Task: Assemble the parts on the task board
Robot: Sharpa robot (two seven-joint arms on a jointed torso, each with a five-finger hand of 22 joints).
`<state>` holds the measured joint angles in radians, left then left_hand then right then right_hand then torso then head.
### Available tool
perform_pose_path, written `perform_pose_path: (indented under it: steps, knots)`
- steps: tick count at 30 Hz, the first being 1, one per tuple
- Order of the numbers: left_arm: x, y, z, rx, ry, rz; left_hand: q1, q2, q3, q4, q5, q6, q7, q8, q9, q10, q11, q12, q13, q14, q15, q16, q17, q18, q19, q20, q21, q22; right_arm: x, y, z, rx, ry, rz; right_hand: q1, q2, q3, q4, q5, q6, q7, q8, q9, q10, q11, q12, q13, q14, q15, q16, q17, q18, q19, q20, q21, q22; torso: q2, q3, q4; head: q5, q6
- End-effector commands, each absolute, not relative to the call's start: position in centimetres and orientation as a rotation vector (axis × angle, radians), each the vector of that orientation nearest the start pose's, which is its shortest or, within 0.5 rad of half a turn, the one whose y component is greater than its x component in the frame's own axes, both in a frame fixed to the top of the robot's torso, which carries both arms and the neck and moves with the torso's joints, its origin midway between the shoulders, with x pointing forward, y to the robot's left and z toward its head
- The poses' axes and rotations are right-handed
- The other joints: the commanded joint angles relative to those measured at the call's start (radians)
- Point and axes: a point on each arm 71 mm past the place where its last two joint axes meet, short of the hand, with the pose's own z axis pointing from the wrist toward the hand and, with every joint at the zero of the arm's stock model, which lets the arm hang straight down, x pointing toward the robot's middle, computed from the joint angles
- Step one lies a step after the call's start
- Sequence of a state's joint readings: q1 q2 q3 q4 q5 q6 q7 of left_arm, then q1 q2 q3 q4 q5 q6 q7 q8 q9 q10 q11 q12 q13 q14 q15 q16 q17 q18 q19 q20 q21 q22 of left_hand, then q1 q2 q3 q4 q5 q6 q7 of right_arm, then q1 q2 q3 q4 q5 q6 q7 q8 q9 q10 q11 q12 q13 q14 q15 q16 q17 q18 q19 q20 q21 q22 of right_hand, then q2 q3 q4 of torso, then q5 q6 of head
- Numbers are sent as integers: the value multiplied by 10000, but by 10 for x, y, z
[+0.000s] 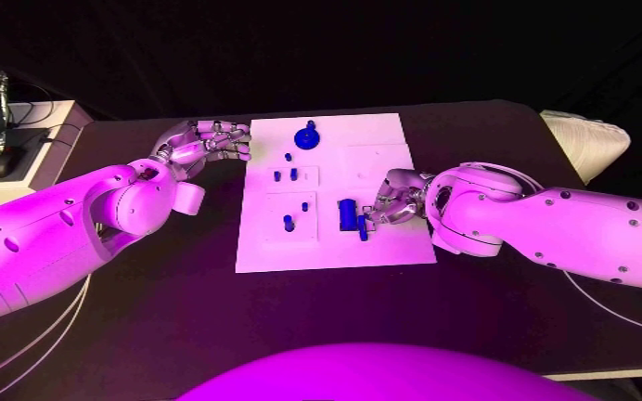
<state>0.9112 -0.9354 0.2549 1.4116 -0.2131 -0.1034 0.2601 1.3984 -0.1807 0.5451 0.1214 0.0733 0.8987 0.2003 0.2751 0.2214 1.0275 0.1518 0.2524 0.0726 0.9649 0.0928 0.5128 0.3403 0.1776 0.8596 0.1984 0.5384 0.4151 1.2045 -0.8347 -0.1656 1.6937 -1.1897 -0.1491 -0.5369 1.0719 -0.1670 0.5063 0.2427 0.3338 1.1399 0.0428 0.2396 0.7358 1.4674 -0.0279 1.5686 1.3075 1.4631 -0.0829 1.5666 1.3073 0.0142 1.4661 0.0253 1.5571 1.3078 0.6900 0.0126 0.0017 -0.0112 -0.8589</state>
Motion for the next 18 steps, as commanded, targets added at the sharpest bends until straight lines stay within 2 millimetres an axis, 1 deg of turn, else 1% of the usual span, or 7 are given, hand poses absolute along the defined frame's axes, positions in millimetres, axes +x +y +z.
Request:
perform_pose_path:
  steps: [1, 2, 4, 8, 9, 13, 18]
  knots:
    - [483, 287, -225, -11434, 15152, -14848, 10, -61, 13, 67, 35, -53, 30, -35, -11, -78, -7, -29, -1, 2, 88, -63, 13, 26, 85, 19, -37, -11, 431, -174, -240, 617, 21584, 4354, 492, 79, 346, -450, 101, -24, -76, 75, -31, 1034, -78, 22, 2633, 1077, -83, 42, 2635, -121, 1022, -81, 25, 2602, 4, -1, -8, -3, -6]
    - [483, 287, -225, -11434, 15154, -14849, 10, -61, 13, 67, 35, -53, 30, -35, -11, -78, -7, -29, -1, 2, 88, -63, 13, 26, 85, 19, -37, -11, 431, -174, -240, 547, 21626, 4291, 668, 66, 530, -698, 86, -49, -73, 114, -39, 1034, -75, 22, 2633, 1077, -82, 42, 2635, -123, 1025, -85, 37, 2605, 5, -3, -9, -4, -11]
    - [483, 287, -225, -11435, 15154, -14848, 10, -54, 12, 89, 34, -40, 25, -18, -11, -87, -8, -14, 6, -1, 90, -84, 53, 29, 107, 25, -88, -44, 431, -175, -241, 446, 21710, 4213, 751, -29, 616, -893, 48, -70, -71, 151, -42, 1034, -73, 22, 2633, 1077, -79, 42, 2635, -124, 1026, -84, 41, 2606, 6, -2, -11, -3, -13]
    - [483, 287, -225, -11435, 15152, -14844, 10, -54, 12, 89, 34, -40, 25, -18, -11, -87, -8, -14, 6, -1, 90, -84, 53, 29, 107, 25, -88, -44, 431, -175, -242, 313, 21811, 4162, 745, -133, 618, -983, -16, -76, -70, 178, -44, 1034, -71, 22, 2633, 1077, -75, 42, 2635, -125, 1027, -82, 46, 2607, 8, 6, -7, -10, -12]
    - [483, 287, -225, -11434, 15153, -14845, 10, -54, 12, 89, 34, -40, 25, -18, -11, -87, -8, -14, 6, -1, 90, -84, 53, 29, 107, 25, -88, -44, 430, -174, -242, 284, 21831, 4159, 745, -199, 614, -1036, -58, -77, -75, 192, -46, 1034, -73, 22, 2633, 1077, -75, 42, 2635, -125, 1026, -81, 45, 2607, 8, 6, -5, -14, -9]
    - [483, 287, -225, -11432, 15155, -14850, 10, -54, 12, 89, 34, -40, 25, -18, -11, -87, -8, -14, 6, -1, 90, -84, 53, 29, 107, 25, -88, -44, 430, -174, -242, 232, 21858, 4161, 743, -344, 607, -1154, -163, -78, -83, 225, -58, 1034, -79, 22, 2633, 1077, -79, 42, 2635, -126, 1028, -82, 52, 2609, 10, 6, -1, -13, -18]
    - [483, 287, -225, -11431, 15152, -14848, 10, -54, 12, 89, 34, -40, 25, -18, -11, -87, -8, -14, 6, -1, 90, -84, 53, 29, 107, 25, -88, -44, 431, -175, -240, 521, 21522, 4309, 668, -357, 596, -1130, -219, -68, -74, 240, -71, 1034, -73, 22, 2633, 1077, -77, 42, 2635, -125, 1027, -82, 47, 2607, 8, 3, -3, -4, -10]
